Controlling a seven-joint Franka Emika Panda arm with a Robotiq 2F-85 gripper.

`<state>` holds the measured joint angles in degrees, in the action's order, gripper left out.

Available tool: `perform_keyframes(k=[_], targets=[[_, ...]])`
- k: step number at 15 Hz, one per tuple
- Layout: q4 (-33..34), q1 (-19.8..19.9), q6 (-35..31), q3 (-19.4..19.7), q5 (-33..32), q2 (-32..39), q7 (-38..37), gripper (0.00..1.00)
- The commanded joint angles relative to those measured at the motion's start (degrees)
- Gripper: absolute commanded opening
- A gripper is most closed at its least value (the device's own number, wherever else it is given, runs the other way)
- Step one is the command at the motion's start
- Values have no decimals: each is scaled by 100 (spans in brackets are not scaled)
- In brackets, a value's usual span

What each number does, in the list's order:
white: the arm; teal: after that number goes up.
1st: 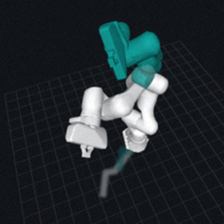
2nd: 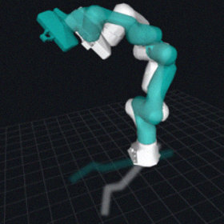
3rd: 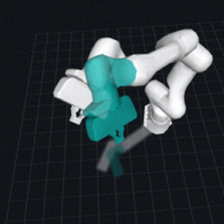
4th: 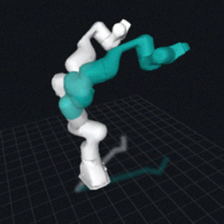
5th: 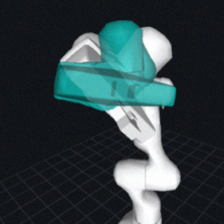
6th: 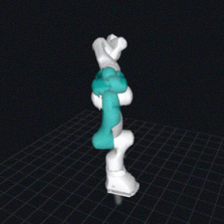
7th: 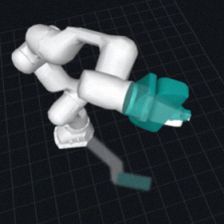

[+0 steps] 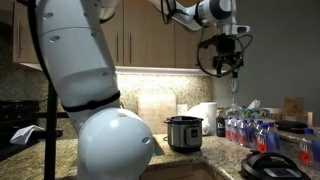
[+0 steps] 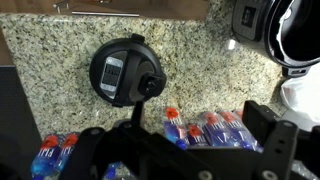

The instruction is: Remove the black lid from the rice cooker

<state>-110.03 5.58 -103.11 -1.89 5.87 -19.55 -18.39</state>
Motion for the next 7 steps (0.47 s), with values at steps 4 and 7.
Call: perform_keyframes(k=[4, 7], targets=[[-280, -307, -34, -922, -886, -470, -1422, 100], [-360, -286, -43, -931, -920, -550, -1488, 100]])
